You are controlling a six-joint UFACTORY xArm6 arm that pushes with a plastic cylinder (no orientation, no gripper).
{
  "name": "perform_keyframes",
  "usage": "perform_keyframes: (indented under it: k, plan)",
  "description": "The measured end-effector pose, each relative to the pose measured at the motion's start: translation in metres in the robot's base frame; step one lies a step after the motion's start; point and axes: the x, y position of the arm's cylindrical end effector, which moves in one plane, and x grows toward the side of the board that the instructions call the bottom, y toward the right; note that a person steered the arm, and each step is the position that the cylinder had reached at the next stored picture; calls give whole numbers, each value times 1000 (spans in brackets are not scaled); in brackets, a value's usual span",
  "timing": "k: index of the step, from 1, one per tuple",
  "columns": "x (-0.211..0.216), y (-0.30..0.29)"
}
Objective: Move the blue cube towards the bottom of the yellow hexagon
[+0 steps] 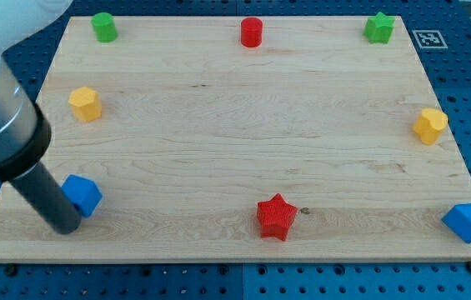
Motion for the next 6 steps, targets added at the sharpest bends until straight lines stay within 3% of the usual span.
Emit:
perform_keyframes:
  k: [2, 6]
  plan:
    - [0, 62]
    - [-11, 13]
